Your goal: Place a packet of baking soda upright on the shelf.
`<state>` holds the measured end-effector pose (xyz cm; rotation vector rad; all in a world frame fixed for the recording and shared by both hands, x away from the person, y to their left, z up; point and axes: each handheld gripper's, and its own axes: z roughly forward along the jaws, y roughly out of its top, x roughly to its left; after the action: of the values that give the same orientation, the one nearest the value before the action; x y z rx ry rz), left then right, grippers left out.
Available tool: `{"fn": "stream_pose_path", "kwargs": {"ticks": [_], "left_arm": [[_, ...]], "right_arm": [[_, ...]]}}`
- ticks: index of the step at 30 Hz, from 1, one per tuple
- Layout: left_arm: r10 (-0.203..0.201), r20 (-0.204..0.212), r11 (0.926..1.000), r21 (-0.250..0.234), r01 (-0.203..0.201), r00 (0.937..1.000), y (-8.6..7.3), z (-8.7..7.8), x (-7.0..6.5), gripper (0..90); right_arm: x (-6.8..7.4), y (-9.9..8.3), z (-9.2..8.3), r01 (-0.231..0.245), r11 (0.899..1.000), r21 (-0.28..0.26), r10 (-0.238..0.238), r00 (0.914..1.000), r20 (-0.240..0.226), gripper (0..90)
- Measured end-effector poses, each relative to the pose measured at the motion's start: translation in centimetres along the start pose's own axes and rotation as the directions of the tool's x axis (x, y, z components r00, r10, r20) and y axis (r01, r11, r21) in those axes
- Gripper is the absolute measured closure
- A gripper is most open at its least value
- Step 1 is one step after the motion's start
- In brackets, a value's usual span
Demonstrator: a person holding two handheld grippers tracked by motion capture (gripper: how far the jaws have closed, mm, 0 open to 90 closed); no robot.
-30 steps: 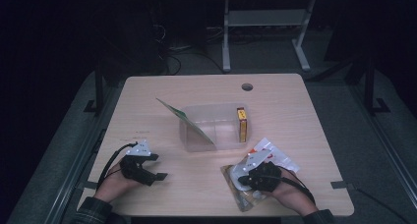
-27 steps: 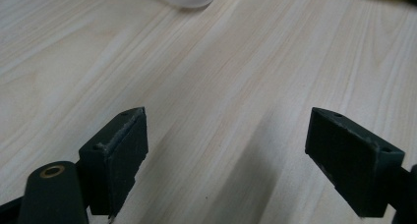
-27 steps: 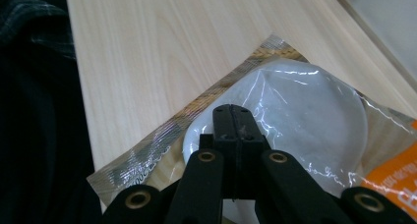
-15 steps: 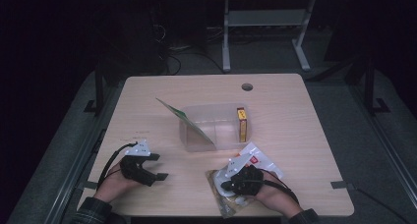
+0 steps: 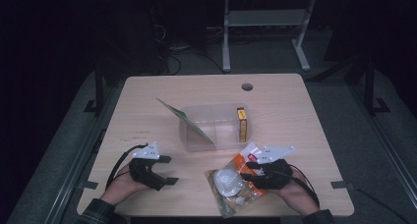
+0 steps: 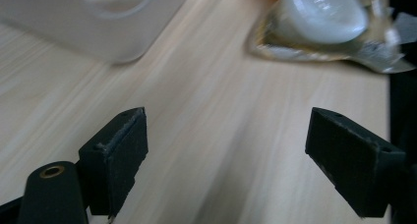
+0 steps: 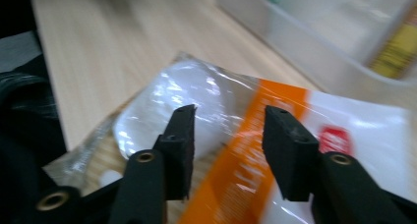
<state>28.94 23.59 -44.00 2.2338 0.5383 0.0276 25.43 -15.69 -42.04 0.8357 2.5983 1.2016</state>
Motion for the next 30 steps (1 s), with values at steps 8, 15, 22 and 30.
{"fn": "stream_pose_path", "kwargs": {"ticks": [8, 15, 22, 30], "left_arm": [[0.026, 0.048, 0.9995, -0.018, -0.025, 0.9985, 2.5, 1.7, -1.7, 14.9], [0.057, 0.083, 0.9983, -0.009, -0.057, 0.9949, 4.3, 4.1, -3.0, 15.1], [0.089, 0.123, 0.9960, -0.008, -0.089, 0.9884, 6.4, 6.8, -3.8, 16.5], [0.096, 0.148, 0.9948, 0.020, -0.100, 0.9842, 8.4, 10.5, -4.2, 20.9]], "right_arm": [[-1.7, -2.2, -2.5, -0.086, 0.995, -0.057, 0.092, 0.9902, 0.105, 42.2], [-2.4, -3.6, -3.7, -0.132, 0.988, -0.075, 0.141, 0.9799, 0.141, 38.6], [-2.8, -3.9, -3.9, -0.139, 0.986, -0.089, 0.152, 0.9770, 0.150, 38.0], [-2.8, -3.9, -3.8, -0.134, 0.987, -0.087, 0.145, 0.9788, 0.145, 38.1]]}}
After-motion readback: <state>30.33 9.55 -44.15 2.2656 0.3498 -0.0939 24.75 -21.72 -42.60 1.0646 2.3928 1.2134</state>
